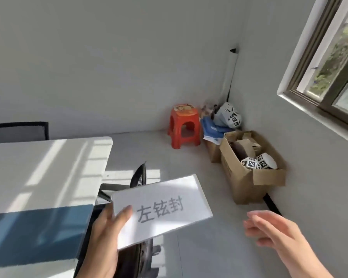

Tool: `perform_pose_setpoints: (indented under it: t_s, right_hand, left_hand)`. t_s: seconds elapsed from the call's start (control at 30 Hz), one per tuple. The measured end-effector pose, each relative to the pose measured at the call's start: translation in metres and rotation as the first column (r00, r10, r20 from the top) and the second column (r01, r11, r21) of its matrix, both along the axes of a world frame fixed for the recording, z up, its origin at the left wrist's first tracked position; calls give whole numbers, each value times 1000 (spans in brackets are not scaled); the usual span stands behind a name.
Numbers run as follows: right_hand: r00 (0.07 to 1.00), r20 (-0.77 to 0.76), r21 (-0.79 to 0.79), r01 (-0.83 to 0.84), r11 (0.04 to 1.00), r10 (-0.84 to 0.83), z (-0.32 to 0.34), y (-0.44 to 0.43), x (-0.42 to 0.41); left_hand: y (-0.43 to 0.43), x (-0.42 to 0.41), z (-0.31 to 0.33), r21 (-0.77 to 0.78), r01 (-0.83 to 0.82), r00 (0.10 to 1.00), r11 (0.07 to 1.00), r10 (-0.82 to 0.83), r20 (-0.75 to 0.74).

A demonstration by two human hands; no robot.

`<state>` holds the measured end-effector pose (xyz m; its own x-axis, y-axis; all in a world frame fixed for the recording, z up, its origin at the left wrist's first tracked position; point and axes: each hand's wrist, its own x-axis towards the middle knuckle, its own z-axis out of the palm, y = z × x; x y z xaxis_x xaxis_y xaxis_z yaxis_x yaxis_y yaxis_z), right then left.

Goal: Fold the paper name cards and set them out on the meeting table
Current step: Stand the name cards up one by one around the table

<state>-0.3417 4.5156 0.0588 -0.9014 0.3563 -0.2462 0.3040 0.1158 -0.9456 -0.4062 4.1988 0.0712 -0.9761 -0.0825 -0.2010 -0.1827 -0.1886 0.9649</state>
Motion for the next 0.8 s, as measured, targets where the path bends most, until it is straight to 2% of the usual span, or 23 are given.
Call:
perform_pose_setpoints:
  t_s: [0.13, 0.3, 0.43, 0.53, 0.67, 0.8]
  right_hand:
    - [981, 53, -7, -189, 982, 189, -16, -9, -95]
    - [908, 67, -39, -411, 911, 413, -31, -24, -221]
    - [829, 72, -47, -553, 832, 555, -35, -33, -325]
    - [736, 59, -52, -672, 739, 674, -28, -50, -390]
    - [602, 52, -60, -794, 604, 797, -25, -83, -452]
    - [443, 52, -101, -889, 446, 895, -28, -137, -476]
  left_hand:
    - [-20, -36, -12, 22, -186, 982, 982, 185, 49]
    - [-29, -87, -26, 15, -397, 915, 918, 395, 80]
    - [-11, -137, -24, -1, -532, 845, 847, 531, 63]
    - [-1, -171, -12, -24, -614, 788, 789, 614, 48]
    - [1, -186, -10, -75, -730, 675, 679, 734, 69]
    - [-8, -172, -9, -97, -862, 488, 498, 865, 113]
